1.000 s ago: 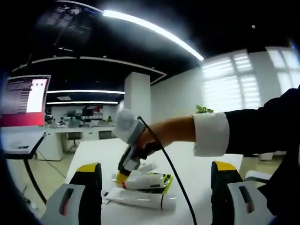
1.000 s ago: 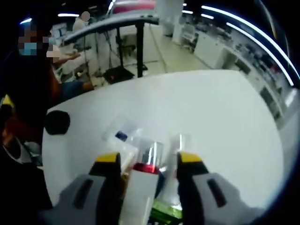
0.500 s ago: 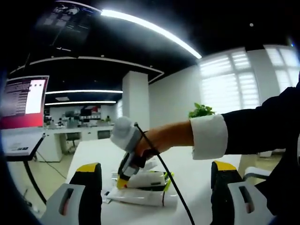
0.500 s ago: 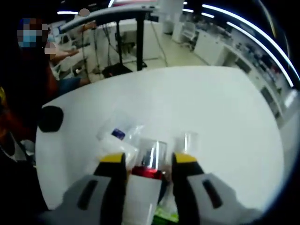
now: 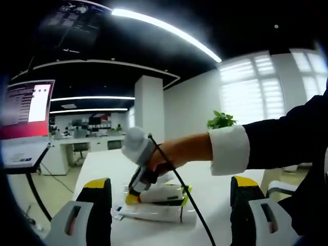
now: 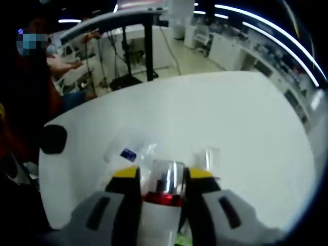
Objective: Arrange the skincare products in the storage area until every visible bottle or jar stands upright without overlapping.
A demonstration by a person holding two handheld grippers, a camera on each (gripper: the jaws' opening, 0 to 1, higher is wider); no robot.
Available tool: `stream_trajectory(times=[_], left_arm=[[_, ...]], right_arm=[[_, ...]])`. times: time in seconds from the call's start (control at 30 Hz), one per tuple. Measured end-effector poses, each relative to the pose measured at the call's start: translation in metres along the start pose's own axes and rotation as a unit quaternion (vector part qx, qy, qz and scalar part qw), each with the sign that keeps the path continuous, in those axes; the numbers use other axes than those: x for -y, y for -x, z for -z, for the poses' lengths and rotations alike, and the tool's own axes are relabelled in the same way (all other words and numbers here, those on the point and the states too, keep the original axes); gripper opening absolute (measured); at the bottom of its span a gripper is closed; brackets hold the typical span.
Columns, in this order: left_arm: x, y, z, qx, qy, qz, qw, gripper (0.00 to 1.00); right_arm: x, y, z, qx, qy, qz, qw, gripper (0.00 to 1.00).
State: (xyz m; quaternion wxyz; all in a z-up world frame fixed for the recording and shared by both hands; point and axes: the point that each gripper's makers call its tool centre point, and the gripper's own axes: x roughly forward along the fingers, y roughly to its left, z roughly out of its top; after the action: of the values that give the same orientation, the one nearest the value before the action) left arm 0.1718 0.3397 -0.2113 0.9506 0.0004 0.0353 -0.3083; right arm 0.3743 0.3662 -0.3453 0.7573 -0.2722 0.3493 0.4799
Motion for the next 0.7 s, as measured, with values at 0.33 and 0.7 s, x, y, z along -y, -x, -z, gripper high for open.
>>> stream_trajectory(times=[0.33,0.7], left_arm=[[-0.002,-0.001,0.005,-0.006,0.005,0.003,1.0,0.98],[-0.012,0.003,0.003,0.002,0.023,-0.013,0.9997,0.98]], right_arm=[[-0.007,-0.001,0.005,0.02,-0.01,0.0,0.9997,0.3],[-0.011,0.002,0.005,0.037,0.0,0.016,0.9992,0.29]])
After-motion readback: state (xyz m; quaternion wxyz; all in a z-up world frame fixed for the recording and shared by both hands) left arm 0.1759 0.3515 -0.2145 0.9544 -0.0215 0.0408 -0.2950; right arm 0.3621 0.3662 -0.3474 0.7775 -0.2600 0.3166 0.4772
